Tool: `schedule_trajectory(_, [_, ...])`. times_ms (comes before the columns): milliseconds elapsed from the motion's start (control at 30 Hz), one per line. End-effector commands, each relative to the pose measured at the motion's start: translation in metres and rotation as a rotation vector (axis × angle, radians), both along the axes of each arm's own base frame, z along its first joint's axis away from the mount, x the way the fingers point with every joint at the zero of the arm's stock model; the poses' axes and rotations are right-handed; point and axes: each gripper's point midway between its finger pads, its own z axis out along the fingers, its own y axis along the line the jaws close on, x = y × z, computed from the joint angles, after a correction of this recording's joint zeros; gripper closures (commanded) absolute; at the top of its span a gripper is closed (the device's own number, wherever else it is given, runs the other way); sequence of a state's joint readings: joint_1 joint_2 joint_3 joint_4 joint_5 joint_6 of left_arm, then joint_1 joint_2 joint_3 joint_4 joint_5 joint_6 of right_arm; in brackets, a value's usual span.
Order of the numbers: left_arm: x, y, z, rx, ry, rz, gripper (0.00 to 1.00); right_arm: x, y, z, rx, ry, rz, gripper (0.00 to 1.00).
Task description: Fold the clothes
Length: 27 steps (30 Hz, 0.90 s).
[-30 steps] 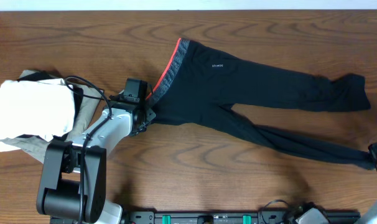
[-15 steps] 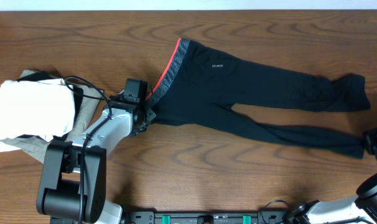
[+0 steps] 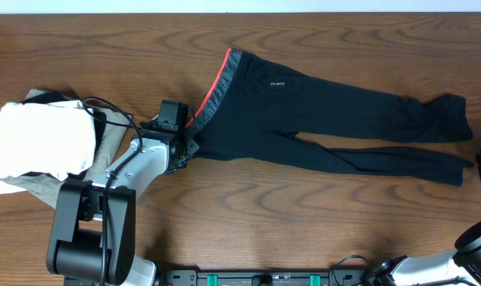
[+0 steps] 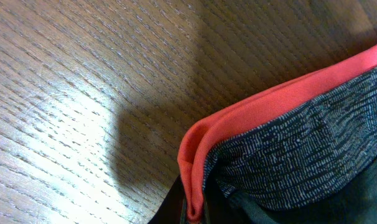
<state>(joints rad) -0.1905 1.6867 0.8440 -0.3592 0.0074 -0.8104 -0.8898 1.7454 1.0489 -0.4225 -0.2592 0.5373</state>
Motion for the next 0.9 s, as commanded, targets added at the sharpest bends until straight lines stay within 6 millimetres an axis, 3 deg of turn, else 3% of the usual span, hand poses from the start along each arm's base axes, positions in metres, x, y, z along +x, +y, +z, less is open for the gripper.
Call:
schedule_trajectory(0, [-0.020, 0.014, -0.020, 0.059, 0.077, 0.007, 0.94, -0.009, -0.004, 0.001, -0.033, 0.045, 0.043, 0.75])
schedule_trajectory(167, [-0.020, 0.014, -0.020, 0.059, 0.077, 0.006, 0.94, -0.029, 0.019, -0.013, 0.004, 0.147, 0.186, 0.75])
schedule_trajectory(333, [-0.020, 0.014, -0.020, 0.059, 0.078, 0.006, 0.94, -0.047, 0.026, -0.029, 0.015, 0.220, 0.176, 0.74])
schedule_trajectory(667, [-0.022, 0.015, -0.021, 0.061, 0.084, 0.006, 0.94, -0.049, 0.020, -0.039, -0.056, 0.231, 0.206, 0.83])
schedule_trajectory(867, [-0.022, 0.015, -0.021, 0.060, 0.084, 0.007, 0.94, -0.039, 0.028, -0.045, -0.050, 0.155, 0.229, 0.80])
